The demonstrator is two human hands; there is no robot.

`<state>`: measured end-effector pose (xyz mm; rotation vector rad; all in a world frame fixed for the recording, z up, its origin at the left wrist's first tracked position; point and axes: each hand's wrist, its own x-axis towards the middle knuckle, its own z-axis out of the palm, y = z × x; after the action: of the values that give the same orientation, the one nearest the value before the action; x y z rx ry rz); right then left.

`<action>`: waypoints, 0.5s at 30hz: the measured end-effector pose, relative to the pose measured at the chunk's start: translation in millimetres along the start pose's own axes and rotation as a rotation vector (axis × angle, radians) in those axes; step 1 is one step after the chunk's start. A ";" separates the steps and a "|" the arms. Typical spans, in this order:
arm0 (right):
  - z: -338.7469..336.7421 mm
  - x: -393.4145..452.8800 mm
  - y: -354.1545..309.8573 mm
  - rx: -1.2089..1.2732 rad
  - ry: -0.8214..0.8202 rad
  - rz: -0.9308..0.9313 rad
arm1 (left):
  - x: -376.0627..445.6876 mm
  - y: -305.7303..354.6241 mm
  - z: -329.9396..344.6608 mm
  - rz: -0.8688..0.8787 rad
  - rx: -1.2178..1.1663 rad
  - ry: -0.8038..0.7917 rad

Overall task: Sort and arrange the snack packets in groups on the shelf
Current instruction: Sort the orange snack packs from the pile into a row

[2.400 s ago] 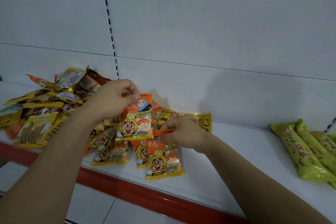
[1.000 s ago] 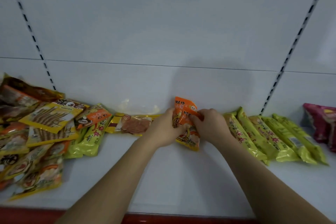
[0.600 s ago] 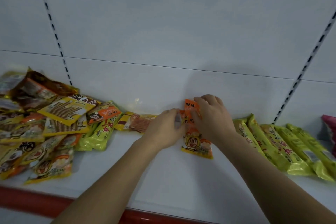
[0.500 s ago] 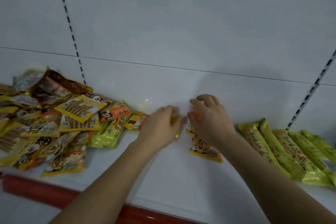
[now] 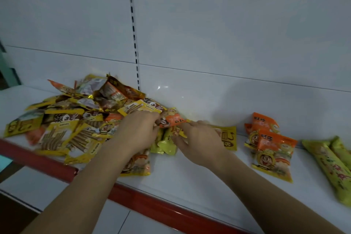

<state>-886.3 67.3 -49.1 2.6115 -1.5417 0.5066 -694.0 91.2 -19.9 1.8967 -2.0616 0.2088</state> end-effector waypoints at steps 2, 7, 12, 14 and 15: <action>3.1 7.7 -20.3 0.078 -0.079 0.135 | -2.4 -18.8 -2.3 0.048 0.024 -0.038; 11.7 25.4 -46.3 0.354 -0.215 0.376 | -3.8 -38.2 -2.0 0.142 0.017 -0.087; -2.4 21.3 -45.0 0.417 -0.124 0.593 | -8.6 -40.7 1.2 0.201 -0.091 0.012; -12.7 16.9 -36.7 0.524 -0.019 0.670 | -8.9 -38.9 1.6 0.209 -0.161 0.065; -19.4 15.4 -32.8 0.602 0.037 0.697 | -9.0 -36.4 1.2 0.212 -0.209 0.080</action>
<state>-856.0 74.9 -22.4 2.2794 -2.6112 1.2174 -657.7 95.6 -28.2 1.5258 -2.1370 0.1120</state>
